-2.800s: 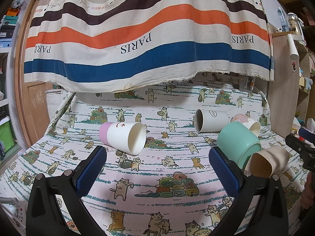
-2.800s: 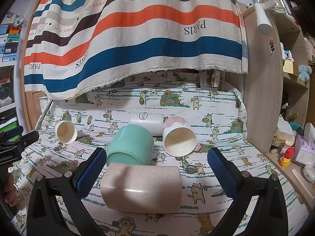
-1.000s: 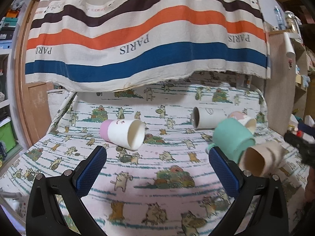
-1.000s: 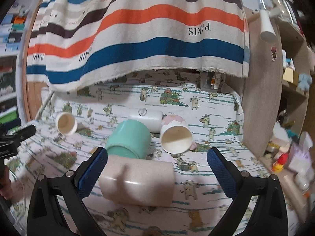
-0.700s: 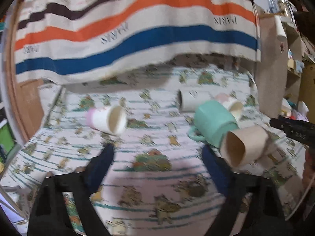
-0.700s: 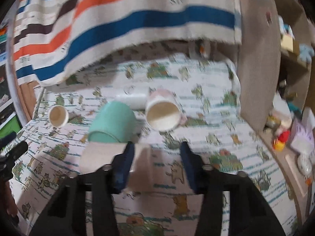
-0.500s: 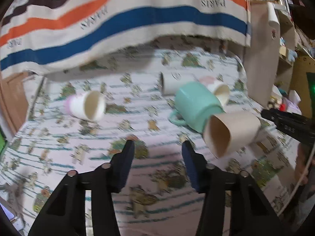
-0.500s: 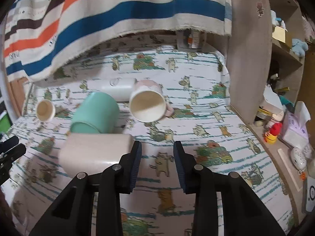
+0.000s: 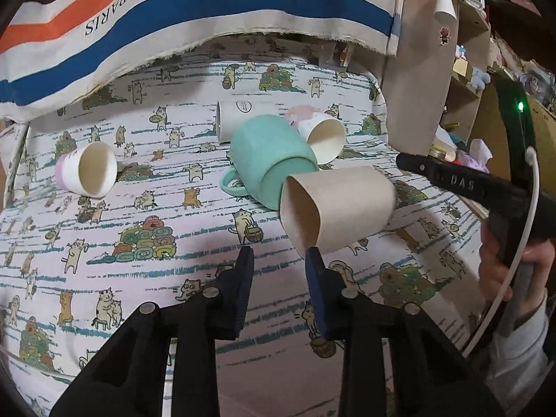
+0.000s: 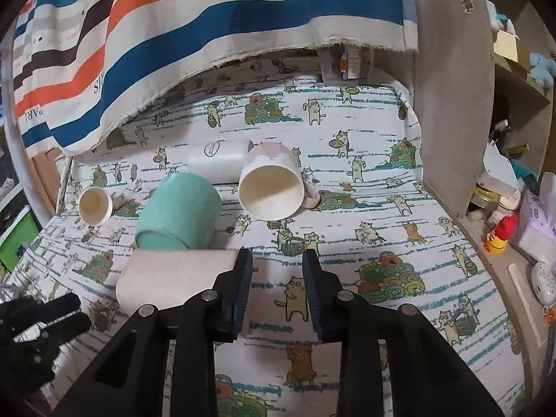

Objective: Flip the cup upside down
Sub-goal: 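Move the right gripper toward the beige speckled cup lying on its side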

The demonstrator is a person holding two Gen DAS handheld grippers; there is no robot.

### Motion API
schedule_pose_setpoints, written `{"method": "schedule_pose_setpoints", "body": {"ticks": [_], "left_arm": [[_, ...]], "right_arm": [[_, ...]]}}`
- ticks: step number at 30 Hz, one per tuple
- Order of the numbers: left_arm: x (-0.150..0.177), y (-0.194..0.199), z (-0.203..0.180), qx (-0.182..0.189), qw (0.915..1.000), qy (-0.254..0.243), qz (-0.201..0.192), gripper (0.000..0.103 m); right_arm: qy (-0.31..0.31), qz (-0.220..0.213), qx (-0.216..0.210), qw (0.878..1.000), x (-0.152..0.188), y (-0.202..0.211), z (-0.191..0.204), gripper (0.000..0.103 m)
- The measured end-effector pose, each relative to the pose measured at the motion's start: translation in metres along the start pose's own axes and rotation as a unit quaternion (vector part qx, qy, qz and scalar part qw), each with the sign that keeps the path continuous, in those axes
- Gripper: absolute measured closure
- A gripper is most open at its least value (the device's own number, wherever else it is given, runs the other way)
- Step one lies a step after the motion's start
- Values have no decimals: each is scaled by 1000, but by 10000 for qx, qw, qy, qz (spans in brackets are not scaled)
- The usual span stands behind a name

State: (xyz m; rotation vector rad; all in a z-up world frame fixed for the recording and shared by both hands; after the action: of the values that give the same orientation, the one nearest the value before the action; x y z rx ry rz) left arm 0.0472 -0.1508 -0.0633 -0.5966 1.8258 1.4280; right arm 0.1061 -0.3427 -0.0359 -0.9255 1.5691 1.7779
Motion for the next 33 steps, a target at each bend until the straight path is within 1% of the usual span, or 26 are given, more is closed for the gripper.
{"method": "schedule_pose_setpoints", "body": {"ticks": [2,3,4,6,8,9,11,12,13,14,15,16,17,18,20,22,24,26,28,29,31,33], "left_arm": [[-1,-4,-3,-67,10000,-48,2,73],[-2,-7,-3,-100,9999,-68,21,73],[-3,-10,-3,-142,9999,-80,39,73],[-7,-17,-1,-258,9996,-75,64,73],[-13,-18,6,-382,9993,-13,26,73],[-15,-16,9,-408,9992,8,-8,73],[-18,-10,18,-517,9986,22,-120,73],[-19,-6,23,-625,9979,25,-173,73],[-20,-3,28,-733,9971,37,-221,72],[-20,-1,32,-790,9965,56,-258,68],[-20,2,36,-816,9962,90,-299,59],[-21,5,39,-821,9959,134,-342,53],[-22,7,40,-826,9957,174,-385,43],[-23,10,42,-842,9952,217,-444,37],[-24,16,44,-910,9940,265,-552,35],[-24,22,46,-980,9928,249,-640,34],[-24,26,47,-1049,9919,193,-695,34],[-24,30,49,-1118,9910,145,-722,34],[-23,33,53,-1159,9906,117,-724,34],[-22,34,55,-1177,9903,116,-729,34],[-20,38,60,-1229,9894,145,-759,34],[-19,41,67,-1268,9885,199,-798,34]], "right_arm": [[133,42,176,9997,-1,-4,1,73],[194,130,298,9993,-1,-9,2,73],[209,204,332,9990,0,-13,2,73],[143,298,260,9991,4,-18,1,73],[108,183,125,9997,5,-15,2,73],[164,-3,-24,9999,2,-8,3,71],[377,-176,-285,9987,-3,2,9,39],[598,-170,-560,9965,-6,6,16,8],[827,-142,-850,9928,-9,9,25,4],[959,-158,-918,9910,-12,12,31,4],[1018,-140,-880,9908,-14,14,34,4],[1092,-72,-881,9901,-14,13,40,4],[1150,13,-923,9891,-14,13,46,3],[1187,136,-966,9881,-12,10,54,2],[1126,333,-904,9890,-7,5,61,1],[786,535,-715,9929,1,-5,62,1],[356,559,-511,9965,6,-12,61,1],[95,463,-560,9973,9,-14,65,1],[61,490,-758,9959,12,-17,77,0],[105,498,-742,9959,13,-19,80,0],[255,389,-507,9976,12,-22,85,0],[354,377,-349,9981,14,-26,87,0]]}}
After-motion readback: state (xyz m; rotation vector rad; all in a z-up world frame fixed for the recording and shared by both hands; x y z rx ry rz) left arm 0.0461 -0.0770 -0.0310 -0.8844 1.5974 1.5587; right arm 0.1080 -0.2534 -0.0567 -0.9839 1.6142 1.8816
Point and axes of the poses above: each gripper's, at about its wrist camera, not at the fingertips, and y roughly against the way its jaws point, z to its left, x to its underside, the point moved 8 cm from there along -y, roughly the way its jaws point, and after that the axes turned 2 degrees about y, right-handed, at the moved point
